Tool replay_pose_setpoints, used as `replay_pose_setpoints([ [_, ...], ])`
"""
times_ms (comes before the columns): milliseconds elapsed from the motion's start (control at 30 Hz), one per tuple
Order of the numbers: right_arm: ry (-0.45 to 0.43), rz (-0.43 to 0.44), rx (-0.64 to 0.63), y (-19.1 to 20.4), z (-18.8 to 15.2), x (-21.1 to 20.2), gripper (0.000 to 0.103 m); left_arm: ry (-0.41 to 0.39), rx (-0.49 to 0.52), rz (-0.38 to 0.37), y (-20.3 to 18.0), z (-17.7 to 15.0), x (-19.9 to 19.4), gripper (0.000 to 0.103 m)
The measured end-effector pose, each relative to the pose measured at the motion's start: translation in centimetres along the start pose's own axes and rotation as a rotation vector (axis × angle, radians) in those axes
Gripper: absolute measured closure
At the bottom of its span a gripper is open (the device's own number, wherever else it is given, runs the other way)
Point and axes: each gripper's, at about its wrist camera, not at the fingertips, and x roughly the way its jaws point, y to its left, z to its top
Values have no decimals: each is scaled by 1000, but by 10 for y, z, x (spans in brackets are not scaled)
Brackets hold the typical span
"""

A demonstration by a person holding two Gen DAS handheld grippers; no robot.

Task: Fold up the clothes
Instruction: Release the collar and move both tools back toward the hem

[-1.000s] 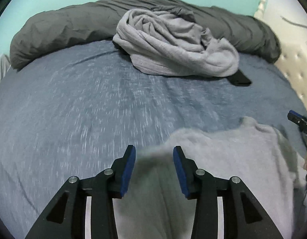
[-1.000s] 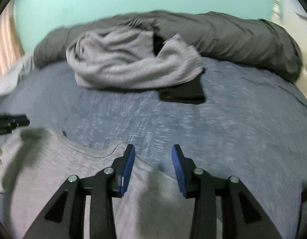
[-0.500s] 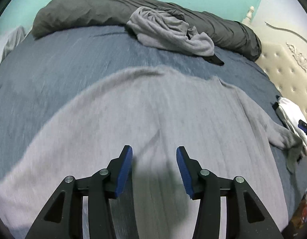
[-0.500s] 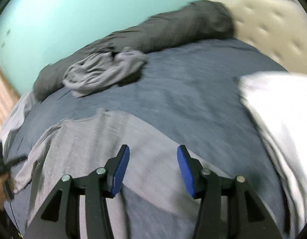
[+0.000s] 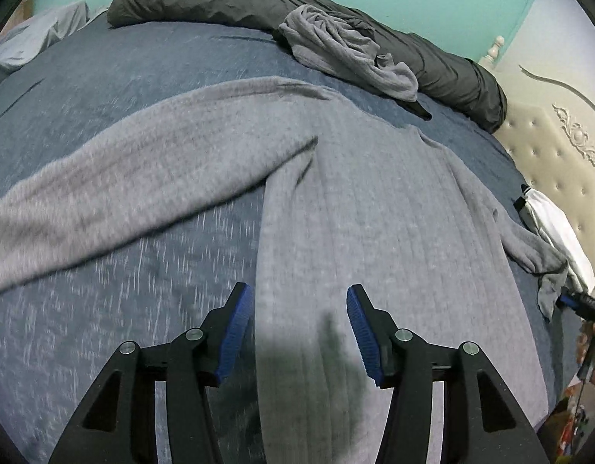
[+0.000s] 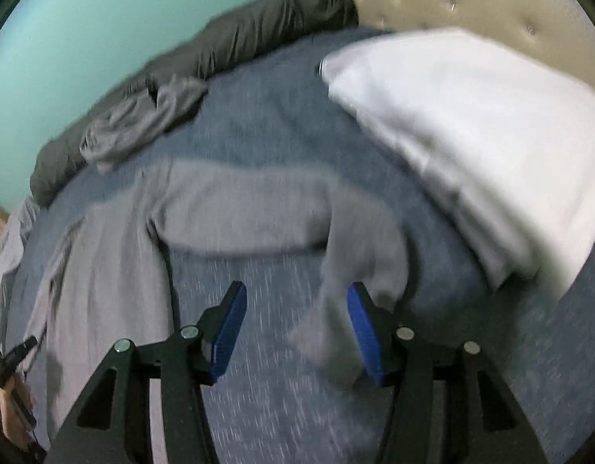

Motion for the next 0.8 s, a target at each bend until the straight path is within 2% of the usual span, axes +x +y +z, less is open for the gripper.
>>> replay_pose_setpoints([
  [133,63,-48,-40,8,-20,18,44,2,-13,-11,3,-10,2,47],
  [300,114,-124,-103,14,-35,37,40,-10,20,10,3,-20,2,46],
  [533,134,-242,-101,5,-33,60,40,-5,32,17,4,-26,10,46],
  [667,145,-284,-164,6,-32,70,40,-14,36,19,3,-25,10,46],
  [700,143,-285,-173,6,-32,70,44,-15,36,21,4,-25,10,46],
  [767,138,-287,-175,3,-32,69,63,-17,36,23,4,-25,10,46],
  [800,135,-290,-178,1,-31,68,80,-18,35,23,5,-25,10,46],
])
